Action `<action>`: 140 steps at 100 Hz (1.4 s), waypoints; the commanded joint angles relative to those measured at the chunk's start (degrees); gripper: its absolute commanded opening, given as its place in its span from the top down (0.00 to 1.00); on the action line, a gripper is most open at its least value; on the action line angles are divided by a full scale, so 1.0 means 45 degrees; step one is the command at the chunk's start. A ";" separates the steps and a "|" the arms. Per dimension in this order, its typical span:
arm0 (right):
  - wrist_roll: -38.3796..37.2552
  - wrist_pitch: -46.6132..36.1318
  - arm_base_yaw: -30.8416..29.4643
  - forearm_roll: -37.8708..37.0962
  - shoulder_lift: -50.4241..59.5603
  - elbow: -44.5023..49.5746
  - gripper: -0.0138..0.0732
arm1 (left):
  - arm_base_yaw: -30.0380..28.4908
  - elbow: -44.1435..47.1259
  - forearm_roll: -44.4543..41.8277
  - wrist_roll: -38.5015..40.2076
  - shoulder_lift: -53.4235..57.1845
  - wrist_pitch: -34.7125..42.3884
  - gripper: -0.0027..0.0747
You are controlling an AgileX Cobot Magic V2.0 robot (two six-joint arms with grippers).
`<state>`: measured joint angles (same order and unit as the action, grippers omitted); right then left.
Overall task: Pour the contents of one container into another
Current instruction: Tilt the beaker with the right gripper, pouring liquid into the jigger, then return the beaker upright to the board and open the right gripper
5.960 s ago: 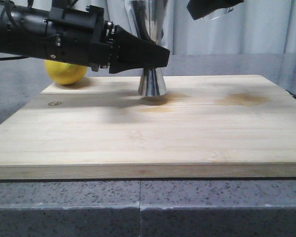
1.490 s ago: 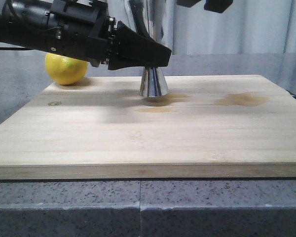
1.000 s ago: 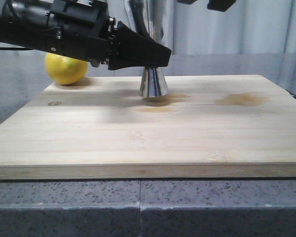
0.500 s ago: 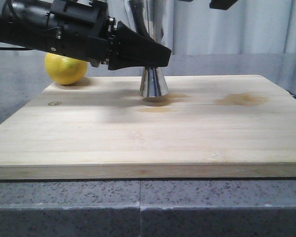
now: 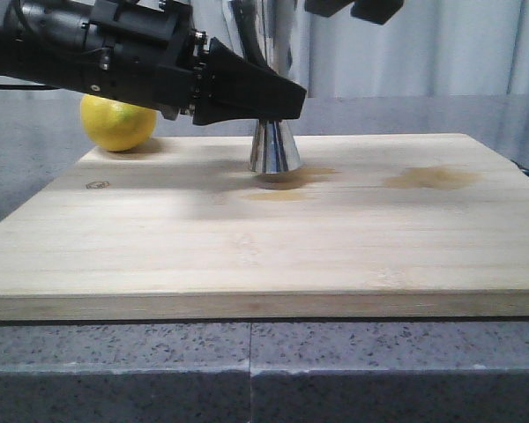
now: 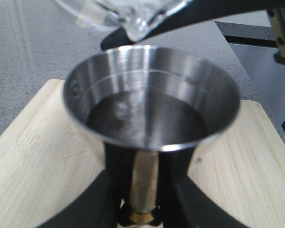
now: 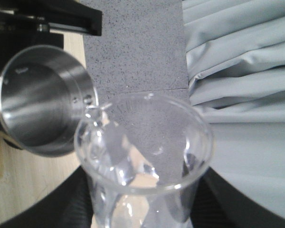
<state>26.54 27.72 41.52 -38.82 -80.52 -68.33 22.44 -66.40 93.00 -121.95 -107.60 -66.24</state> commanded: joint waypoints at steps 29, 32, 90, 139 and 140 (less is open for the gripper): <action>-0.5000 -0.0830 -0.1672 -0.0047 0.0863 -0.0282 0.55 | 0.0136 -0.0366 0.0902 0.0084 0.0505 -0.1365 0.79; -0.5364 -0.0997 -0.2053 0.0107 0.0996 -0.0166 0.55 | 0.0136 -0.0366 0.0902 0.0084 0.0505 -0.1368 0.79; -0.6293 -0.9128 -0.5342 0.5937 0.2945 0.5800 0.55 | 0.0136 -0.0366 0.0902 0.0084 0.0505 -0.1339 0.79; -0.6591 -1.3919 -0.5342 0.7194 0.0766 0.7970 0.55 | 0.0136 -0.0366 0.0902 0.0084 0.0505 -0.1339 0.79; -0.6591 -1.3960 -0.5342 0.7194 0.0683 0.7970 0.55 | 0.0136 -0.0366 0.0902 0.0084 0.0505 -0.1339 0.79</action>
<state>-2.89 -27.39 18.00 -7.03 -76.71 -31.22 22.44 -66.40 92.90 -121.95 -107.60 -66.24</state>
